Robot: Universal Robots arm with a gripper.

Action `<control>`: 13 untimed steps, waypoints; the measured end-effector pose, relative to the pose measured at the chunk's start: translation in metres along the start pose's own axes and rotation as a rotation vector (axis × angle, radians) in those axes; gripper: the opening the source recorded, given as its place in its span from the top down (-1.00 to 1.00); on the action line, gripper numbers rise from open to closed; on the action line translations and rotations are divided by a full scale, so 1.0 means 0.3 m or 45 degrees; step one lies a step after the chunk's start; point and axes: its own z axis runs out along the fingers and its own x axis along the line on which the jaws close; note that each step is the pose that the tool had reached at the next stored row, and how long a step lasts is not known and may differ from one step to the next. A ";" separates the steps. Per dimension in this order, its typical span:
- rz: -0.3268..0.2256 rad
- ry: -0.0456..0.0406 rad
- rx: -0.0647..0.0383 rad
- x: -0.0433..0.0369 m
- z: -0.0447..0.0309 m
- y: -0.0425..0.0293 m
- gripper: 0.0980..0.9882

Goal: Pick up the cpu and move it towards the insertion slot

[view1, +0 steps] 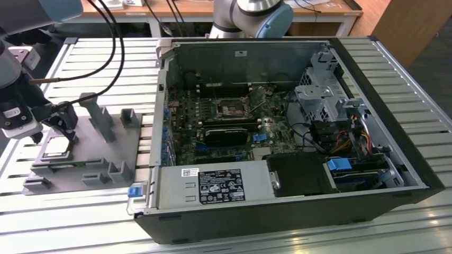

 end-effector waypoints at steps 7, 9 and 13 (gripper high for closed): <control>0.000 0.000 0.000 0.001 0.016 -0.001 -0.37; 0.000 0.000 0.000 0.001 0.021 -0.001 -0.37; 0.000 0.000 0.000 0.002 0.029 -0.001 -0.37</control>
